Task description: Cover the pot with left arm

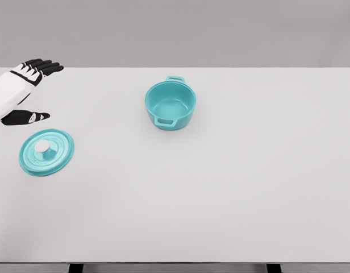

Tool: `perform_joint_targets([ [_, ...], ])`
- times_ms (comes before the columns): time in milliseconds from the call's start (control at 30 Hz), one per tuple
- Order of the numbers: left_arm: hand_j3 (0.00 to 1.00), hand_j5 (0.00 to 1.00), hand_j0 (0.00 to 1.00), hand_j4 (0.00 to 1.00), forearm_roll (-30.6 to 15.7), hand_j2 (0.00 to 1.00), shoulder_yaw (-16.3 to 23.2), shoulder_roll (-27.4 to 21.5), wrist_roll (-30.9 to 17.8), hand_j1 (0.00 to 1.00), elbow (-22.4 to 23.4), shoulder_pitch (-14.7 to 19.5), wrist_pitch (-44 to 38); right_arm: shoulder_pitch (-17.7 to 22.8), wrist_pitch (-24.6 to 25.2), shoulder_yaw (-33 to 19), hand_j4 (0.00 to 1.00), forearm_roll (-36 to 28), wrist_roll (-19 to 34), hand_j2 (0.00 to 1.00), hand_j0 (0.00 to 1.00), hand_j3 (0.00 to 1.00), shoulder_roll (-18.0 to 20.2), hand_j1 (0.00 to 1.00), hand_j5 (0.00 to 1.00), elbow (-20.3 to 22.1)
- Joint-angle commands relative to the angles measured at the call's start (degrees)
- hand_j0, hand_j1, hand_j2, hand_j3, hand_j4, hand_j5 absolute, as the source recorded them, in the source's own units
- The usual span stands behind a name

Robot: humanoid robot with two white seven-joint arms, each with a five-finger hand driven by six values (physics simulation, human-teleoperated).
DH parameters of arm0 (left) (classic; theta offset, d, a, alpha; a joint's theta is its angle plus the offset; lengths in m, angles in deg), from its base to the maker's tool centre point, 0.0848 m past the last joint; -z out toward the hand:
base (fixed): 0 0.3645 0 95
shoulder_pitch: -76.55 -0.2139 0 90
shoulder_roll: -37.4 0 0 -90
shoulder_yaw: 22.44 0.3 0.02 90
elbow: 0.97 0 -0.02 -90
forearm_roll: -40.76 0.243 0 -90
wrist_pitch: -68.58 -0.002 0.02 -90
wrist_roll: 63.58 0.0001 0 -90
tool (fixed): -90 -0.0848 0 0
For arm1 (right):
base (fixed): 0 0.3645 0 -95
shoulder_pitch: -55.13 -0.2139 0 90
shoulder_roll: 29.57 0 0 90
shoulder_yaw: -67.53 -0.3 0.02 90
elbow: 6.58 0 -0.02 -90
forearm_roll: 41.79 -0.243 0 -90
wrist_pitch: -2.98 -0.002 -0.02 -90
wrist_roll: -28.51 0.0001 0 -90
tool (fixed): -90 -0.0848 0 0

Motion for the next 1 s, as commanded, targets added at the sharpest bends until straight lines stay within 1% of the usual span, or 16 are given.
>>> perform_joint_targets([
  [0, 1.0, 1.0, 1.0, 1.0, -0.34, 1.0, -0.08, -0.05, 0.03, 1.0, 0.0, 0.0, -0.04, -0.09, 0.0, 0.0, 1.0, 0.0, 0.01, 1.0, 1.0, 1.0, 0.0, 1.0, 1.0, 0.03],
  [267, 1.0, 1.0, 1.0, 1.0, -0.34, 1.0, 0.01, -0.31, 0.03, 1.0, -0.26, -0.09, -0.04, 0.0, 0.0, 0.0, 1.0, 0.0, 0.01, 1.0, 1.0, 1.0, 0.0, 1.0, 1.0, -0.05],
  [333, 1.0, 1.0, 1.0, 1.0, 2.21, 1.0, -0.25, -0.4, 0.03, 1.0, -0.43, -0.09, -0.04, 0.0, 0.0, 0.0, 1.0, 0.0, 0.01, 1.0, 1.0, 1.0, 0.0, 1.0, 1.0, -0.05],
  [367, 1.0, 1.0, 1.0, 1.0, 2.3, 1.0, -0.25, -0.58, 0.03, 1.0, -0.43, -0.18, -0.04, 0.0, 0.0, 0.0, 1.0, 0.0, 0.01, 1.0, 1.0, 1.0, 0.0, 1.0, 1.0, -0.05],
  [400, 1.0, 1.0, 1.0, 1.0, 2.21, 1.0, -0.17, -1.71, -0.15, 1.0, -0.7, -0.35, -0.04, 0.0, 0.0, 0.0, 1.0, 0.0, 0.01, 1.0, 1.0, 1.0, 0.0, 1.0, 1.0, -0.05],
  [433, 1.0, 1.0, 1.0, 1.0, 1.86, 1.0, 0.18, -5.14, -2.69, 1.0, -2.37, -0.44, -0.04, 0.0, 0.0, 0.0, 1.0, 0.0, 0.01, 1.0, 1.0, 1.0, 0.0, 1.0, 1.0, 0.03],
  [467, 1.0, 1.0, 1.0, 1.0, 0.73, 1.0, 0.19, -7.25, -7.24, 1.0, -3.24, -0.61, -0.04, 0.0, 0.0, 0.0, 1.0, 0.0, 0.01, 1.0, 1.0, 1.0, 0.0, 1.0, 1.0, 0.03],
  [533, 1.0, 1.0, 1.0, 1.0, -4.64, 1.0, 0.36, -9.27, -17.8, 1.0, -3.69, -0.53, -0.04, 0.0, 0.0, 0.0, 1.0, 0.0, 0.01, 1.0, 1.0, 1.0, 0.0, 1.0, 1.0, -0.05],
  [600, 1.0, 1.0, 1.0, 1.0, -7.63, 1.0, 0.62, -11.47, -23.79, 1.0, -3.69, -0.53, -0.04, 0.0, 0.0, 0.0, 1.0, 0.0, 0.01, 1.0, 1.0, 1.0, 0.0, 1.0, 1.0, -0.05],
  [667, 1.0, 1.0, 1.0, 1.0, -9.82, 1.0, 1.15, -13.32, -24.93, 1.0, -3.69, -0.62, -0.04, 0.0, 0.0, 0.0, 1.0, 0.0, 0.01, 1.0, 1.0, 1.0, 0.0, 1.0, 1.0, 0.03],
  [733, 1.0, 1.0, 1.0, 1.0, -15.36, 1.0, 6.07, -18.32, -24.93, 1.0, -3.51, -0.62, -0.04, 0.0, 0.0, 0.0, 1.0, 0.0, 0.01, 1.0, 1.0, 1.0, 0.0, 1.0, 1.0, -0.05],
  [767, 0.99, 0.99, 0.99, 0.99, -17.29, 0.99, 7.74, -20.35, -24.93, 0.99, -3.34, -0.62, -0.04, 0.0, 0.0, 0.0, 1.0, 0.0, 0.01, 1.0, 1.0, 1.0, 0.0, 1.0, 1.0, -0.05],
  [800, 0.92, 0.92, 0.92, 0.92, -18.27, 0.92, 8.27, -21.76, -24.93, 0.92, -3.6, -0.62, -0.04, 0.0, 0.0, 0.0, 1.0, 0.0, 0.01, 1.0, 1.0, 1.0, 0.0, 1.0, 1.0, -0.05],
  [833, 0.91, 0.91, 0.91, 0.91, -18.27, 0.91, 8.27, -21.93, -24.93, 0.91, -3.69, -0.53, -0.04, 0.0, 0.0, 0.0, 1.0, 0.0, 0.01, 1.0, 1.0, 1.0, 0.0, 1.0, 1.0, 0.03],
  [900, 0.82, 0.82, 0.82, 0.82, -19.14, 0.82, 8.36, -22.55, -24.93, 0.82, -3.6, -0.53, -0.04, 0.0, 0.0, 0.0, 1.0, 0.0, 0.01, 1.0, 1.0, 1.0, 0.0, 1.0, 1.0, -0.05],
  [967, 0.79, 0.79, 0.79, 0.79, -19.23, 0.79, 8.71, -22.81, -24.93, 0.79, -3.51, -0.61, -0.04, 0.0, 0.0, 0.0, 1.0, 0.0, 0.01, 1.0, 1.0, 1.0, 0.0, 1.0, 1.0, 0.03],
])
